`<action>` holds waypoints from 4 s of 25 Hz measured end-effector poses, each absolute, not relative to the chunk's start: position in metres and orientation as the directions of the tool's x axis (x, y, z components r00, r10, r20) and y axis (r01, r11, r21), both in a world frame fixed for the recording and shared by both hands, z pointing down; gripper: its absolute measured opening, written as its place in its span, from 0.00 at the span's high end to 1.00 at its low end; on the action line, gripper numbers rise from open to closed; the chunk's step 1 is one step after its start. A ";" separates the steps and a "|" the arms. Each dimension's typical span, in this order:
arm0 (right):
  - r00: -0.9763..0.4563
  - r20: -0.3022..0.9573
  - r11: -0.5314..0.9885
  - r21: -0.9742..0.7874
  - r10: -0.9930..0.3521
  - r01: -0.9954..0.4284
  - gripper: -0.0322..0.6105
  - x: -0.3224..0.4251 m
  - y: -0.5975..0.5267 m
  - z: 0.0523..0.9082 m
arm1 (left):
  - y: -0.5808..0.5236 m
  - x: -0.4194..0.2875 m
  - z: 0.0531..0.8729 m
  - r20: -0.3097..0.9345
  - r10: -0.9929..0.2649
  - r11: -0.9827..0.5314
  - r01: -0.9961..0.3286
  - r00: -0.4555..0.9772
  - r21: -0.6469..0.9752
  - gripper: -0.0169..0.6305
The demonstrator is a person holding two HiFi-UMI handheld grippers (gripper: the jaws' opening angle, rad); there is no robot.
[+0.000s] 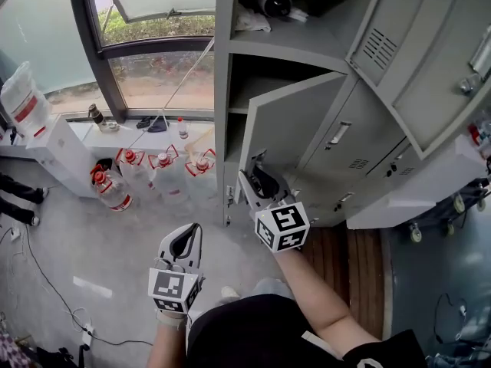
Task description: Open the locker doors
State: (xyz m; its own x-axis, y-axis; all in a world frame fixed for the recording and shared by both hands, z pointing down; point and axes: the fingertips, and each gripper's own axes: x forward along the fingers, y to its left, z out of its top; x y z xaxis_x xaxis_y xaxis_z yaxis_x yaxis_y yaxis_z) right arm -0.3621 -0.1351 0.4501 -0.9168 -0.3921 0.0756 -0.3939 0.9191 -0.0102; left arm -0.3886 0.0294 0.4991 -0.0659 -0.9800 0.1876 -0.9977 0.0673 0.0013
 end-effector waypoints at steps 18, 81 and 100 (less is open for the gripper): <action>-0.929 0.050 0.929 -0.041 -0.366 -0.368 0.71 -0.260 -0.114 0.450 | 0.007 -0.291 0.496 0.202 -0.978 -0.043 -0.999 0.043 0.001 0.94; -0.591 0.001 0.587 -0.118 -0.807 -0.801 0.70 0.090 -0.352 0.425 | -0.148 -0.047 0.512 0.311 -0.814 -0.523 -0.852 0.491 -0.022 0.94; -0.787 0.021 0.785 -0.051 -0.617 -0.617 0.57 0.056 -0.476 0.425 | -0.182 -0.017 0.514 0.342 -0.929 -0.158 -0.987 0.142 -0.017 0.94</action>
State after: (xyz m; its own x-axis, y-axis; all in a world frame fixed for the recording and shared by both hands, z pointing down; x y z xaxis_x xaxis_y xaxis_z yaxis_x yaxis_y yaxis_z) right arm 0.0558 -0.4761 0.4251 -0.7869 -0.6167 0.0210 -0.6169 0.7854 -0.0508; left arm -0.0174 -0.1817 0.5141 0.1424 -0.9290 0.3415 -0.9873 -0.1578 -0.0175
